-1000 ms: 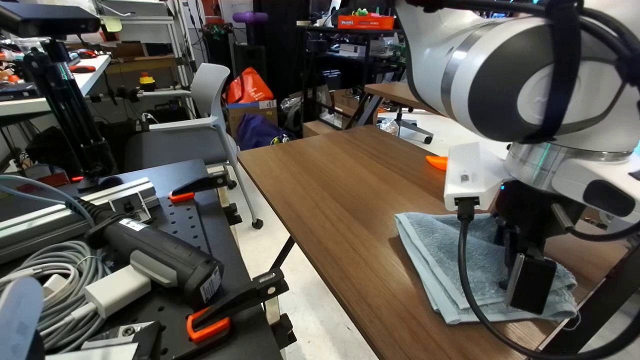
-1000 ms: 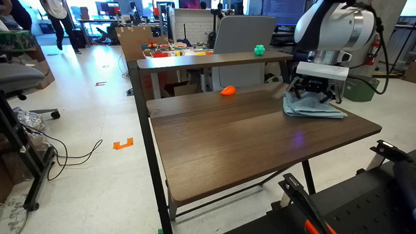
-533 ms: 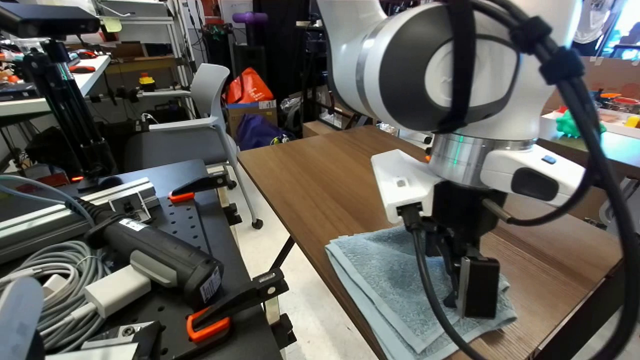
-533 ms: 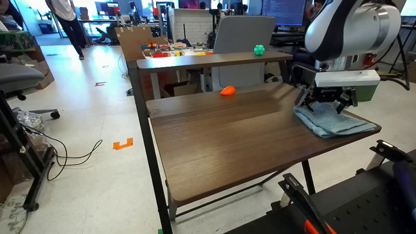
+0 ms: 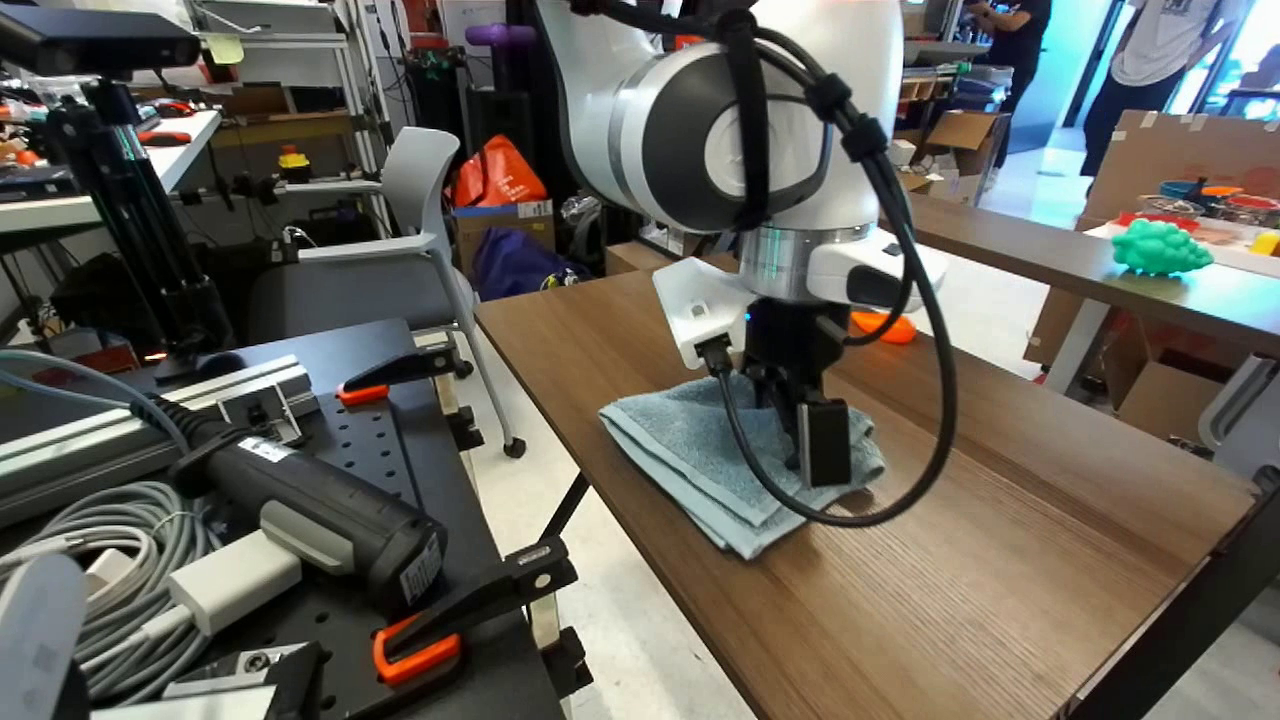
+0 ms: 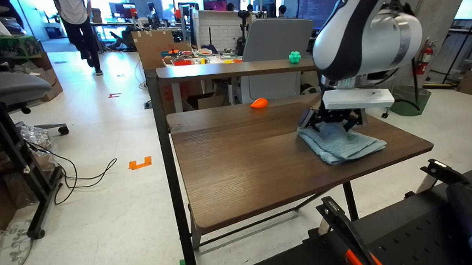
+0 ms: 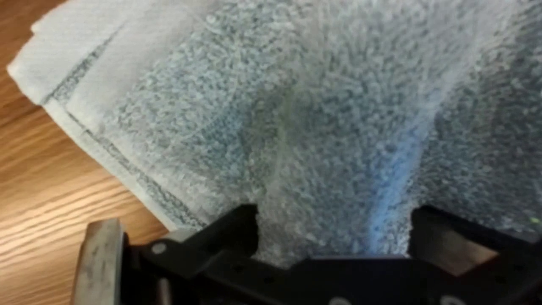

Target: Use the towel to wipe the tabletop

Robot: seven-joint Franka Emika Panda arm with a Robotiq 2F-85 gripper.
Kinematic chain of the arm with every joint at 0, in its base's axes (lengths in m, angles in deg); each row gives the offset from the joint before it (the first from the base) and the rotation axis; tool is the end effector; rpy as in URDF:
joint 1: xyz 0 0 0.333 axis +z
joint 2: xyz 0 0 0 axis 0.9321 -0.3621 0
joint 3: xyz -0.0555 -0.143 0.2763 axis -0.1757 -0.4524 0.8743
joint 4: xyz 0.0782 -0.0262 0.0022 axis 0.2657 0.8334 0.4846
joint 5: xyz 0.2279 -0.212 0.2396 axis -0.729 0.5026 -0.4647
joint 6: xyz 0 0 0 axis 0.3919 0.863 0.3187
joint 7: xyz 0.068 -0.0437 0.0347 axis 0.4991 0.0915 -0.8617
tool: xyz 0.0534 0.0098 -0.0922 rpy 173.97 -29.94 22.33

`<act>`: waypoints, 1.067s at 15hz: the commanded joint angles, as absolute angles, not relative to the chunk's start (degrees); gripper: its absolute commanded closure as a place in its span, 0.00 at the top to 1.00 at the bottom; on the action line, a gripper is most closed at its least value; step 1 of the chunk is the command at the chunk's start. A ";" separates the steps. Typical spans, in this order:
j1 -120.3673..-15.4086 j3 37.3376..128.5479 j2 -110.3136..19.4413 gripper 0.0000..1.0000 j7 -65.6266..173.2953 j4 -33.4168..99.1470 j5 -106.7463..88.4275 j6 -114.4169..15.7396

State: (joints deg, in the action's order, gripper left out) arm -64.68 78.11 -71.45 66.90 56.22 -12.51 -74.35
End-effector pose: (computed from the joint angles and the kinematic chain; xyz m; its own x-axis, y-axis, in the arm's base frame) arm 0.5833 -0.0508 0.0844 0.9365 -0.3456 0.0589 -0.3497 -0.9329 0.0866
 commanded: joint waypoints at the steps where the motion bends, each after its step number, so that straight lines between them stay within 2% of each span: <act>1: -63.26 83.09 -74.16 1.00 66.23 56.27 -14.59 -77.51; 5: -64.88 83.47 -76.05 1.00 68.63 49.43 -17.85 -73.89; 13: -79.98 82.71 -80.72 1.00 70.01 33.86 -30.33 -65.58; 16: -82.25 82.38 -82.51 1.00 72.70 29.84 -33.10 -64.03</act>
